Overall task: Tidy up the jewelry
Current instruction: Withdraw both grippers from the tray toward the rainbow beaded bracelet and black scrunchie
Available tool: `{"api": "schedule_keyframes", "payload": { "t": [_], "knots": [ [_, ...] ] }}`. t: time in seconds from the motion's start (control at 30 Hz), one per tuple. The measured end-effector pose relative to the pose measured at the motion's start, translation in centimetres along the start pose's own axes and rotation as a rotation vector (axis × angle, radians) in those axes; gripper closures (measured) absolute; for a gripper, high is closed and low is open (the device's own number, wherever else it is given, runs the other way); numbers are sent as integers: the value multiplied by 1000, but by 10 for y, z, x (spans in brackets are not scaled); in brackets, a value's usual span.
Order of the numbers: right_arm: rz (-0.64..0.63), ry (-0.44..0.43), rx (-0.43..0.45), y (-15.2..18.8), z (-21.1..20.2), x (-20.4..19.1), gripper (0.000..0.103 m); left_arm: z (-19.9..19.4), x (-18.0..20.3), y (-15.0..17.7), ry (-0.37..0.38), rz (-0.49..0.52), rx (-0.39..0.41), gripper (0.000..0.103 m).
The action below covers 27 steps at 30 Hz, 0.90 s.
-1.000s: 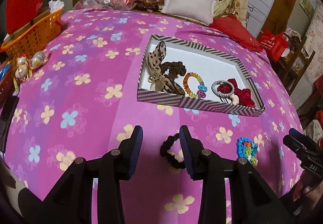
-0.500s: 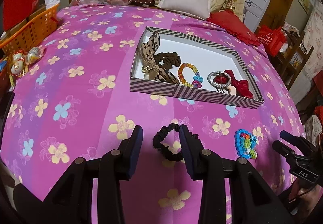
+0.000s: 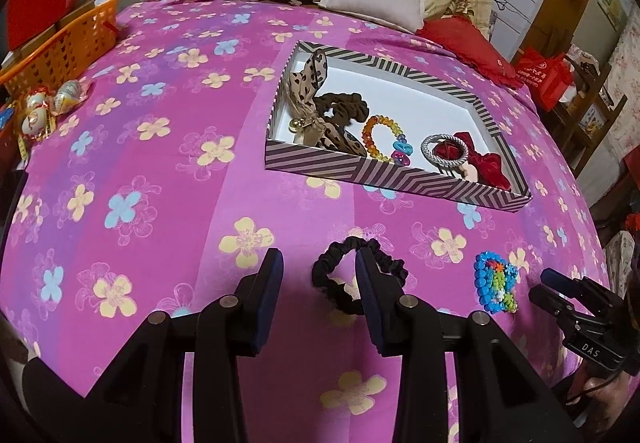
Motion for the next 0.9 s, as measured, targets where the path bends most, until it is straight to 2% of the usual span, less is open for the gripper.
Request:
{"api": "schedule_keyframes", "payload": {
  "t": [0.7,0.83,0.9],
  "knots": [
    [-32,3,-24,-11,20,-9,52,17,-4,3,28,-30,-54,84],
    [-24,-7,-33,-12,25,-7,62,19,-6,2,33,-39,-56,84],
    [-23,-8,-32,-13,26,-7,63,19,-7,2,36,-43,-58,84]
  ]
}}
Point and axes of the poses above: each gripper's, at about its wrist camera, not at the fingertips, and z roughly the way its jaws point, x to its right, y to its underside, the point moved 9 cm from there along z, roughly the way its jaws point, and after that the axes turned 15 degrees about -x, right-handed, at the moved point
